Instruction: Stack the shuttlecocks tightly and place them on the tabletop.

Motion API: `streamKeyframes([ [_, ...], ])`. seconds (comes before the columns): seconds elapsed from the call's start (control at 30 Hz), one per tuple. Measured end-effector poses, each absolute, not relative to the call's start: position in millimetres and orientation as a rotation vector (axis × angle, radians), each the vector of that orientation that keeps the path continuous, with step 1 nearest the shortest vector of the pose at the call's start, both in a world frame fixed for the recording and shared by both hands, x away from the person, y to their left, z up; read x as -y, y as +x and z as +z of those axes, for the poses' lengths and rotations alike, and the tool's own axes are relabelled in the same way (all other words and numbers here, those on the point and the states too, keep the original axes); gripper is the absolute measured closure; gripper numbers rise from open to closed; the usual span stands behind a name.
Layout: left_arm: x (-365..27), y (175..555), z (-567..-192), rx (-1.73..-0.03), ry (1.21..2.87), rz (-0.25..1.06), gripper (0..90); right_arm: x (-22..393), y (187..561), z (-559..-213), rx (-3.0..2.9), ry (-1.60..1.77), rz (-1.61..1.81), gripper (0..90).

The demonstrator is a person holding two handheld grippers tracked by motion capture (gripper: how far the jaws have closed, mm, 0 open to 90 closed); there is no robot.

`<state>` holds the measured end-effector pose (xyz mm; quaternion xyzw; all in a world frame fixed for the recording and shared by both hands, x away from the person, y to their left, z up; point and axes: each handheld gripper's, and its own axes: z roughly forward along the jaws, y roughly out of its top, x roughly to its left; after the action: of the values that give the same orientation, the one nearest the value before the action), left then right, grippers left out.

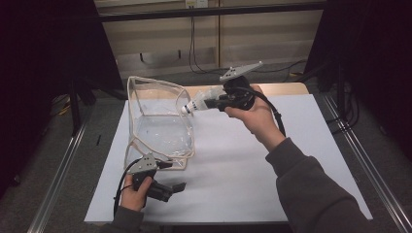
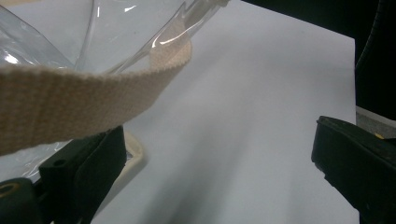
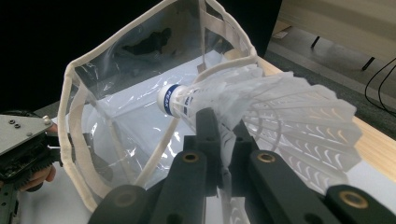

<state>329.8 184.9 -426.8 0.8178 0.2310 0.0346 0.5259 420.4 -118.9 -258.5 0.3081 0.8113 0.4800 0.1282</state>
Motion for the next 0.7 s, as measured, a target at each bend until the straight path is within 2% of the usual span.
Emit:
streamKeyframes([
  [0.7, -184.5, 329.3, -426.2, -0.546, 1.955, 0.077, 3.3, 107.2, 418.1, -261.1, -2.391, 0.875, 1.384, 87.8],
])
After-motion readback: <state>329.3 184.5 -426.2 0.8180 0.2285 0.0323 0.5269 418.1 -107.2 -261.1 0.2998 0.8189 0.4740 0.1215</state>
